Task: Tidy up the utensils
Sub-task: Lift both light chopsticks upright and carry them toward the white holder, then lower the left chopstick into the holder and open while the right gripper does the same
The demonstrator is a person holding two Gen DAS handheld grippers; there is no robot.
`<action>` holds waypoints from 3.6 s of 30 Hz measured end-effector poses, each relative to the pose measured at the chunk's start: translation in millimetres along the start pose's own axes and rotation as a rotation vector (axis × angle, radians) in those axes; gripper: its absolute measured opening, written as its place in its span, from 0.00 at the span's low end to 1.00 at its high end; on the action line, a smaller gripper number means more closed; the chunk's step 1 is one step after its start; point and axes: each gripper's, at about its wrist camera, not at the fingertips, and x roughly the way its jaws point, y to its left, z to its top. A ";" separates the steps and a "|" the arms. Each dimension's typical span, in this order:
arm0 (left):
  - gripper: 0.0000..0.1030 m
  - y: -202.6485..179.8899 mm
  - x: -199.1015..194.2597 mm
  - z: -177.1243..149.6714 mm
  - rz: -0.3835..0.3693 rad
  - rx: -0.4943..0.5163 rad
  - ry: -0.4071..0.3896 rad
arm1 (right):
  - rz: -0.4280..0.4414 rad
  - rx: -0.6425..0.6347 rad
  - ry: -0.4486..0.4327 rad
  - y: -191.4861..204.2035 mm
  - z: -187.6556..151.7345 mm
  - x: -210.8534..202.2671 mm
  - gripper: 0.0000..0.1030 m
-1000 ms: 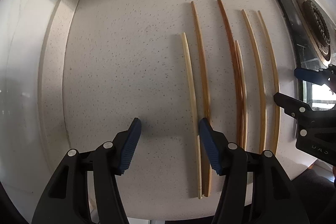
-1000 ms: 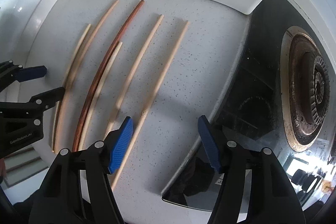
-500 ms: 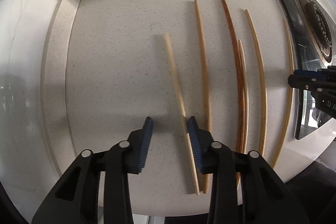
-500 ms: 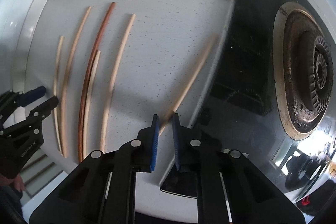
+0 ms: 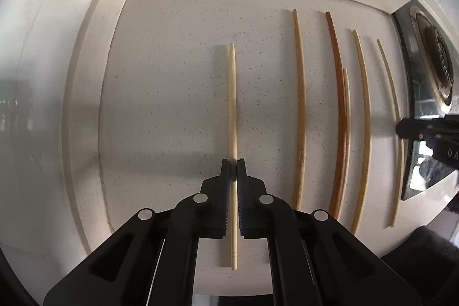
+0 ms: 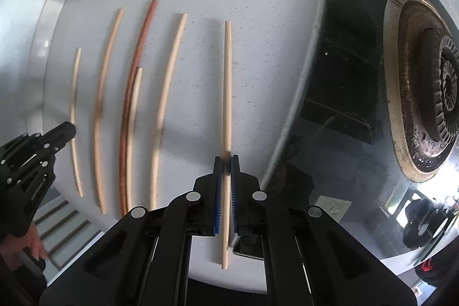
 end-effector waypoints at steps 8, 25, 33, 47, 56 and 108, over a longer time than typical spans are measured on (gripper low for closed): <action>0.04 8.0 -15.7 -16.6 -0.004 0.000 -0.036 | 0.004 -0.044 -0.054 17.4 -21.1 -14.6 0.06; 0.04 7.7 -96.3 -24.5 -0.021 -0.121 -0.258 | 0.091 -0.170 -0.329 23.0 -53.8 -86.1 0.06; 0.04 0.8 -142.8 -14.1 0.013 -0.132 -0.385 | 0.159 -0.220 -0.405 16.8 -58.5 -109.3 0.06; 0.04 -28.2 -177.7 12.2 0.028 -0.149 -0.544 | 0.152 -0.264 -0.663 -14.1 -47.2 -168.5 0.06; 0.04 -37.8 -200.4 20.4 0.024 -0.107 -0.649 | 0.193 -0.206 -0.835 -35.6 -41.4 -201.7 0.06; 0.04 -43.5 -220.6 56.4 -0.109 -0.095 -1.203 | 0.195 -0.141 -1.279 -78.0 -22.8 -225.1 0.06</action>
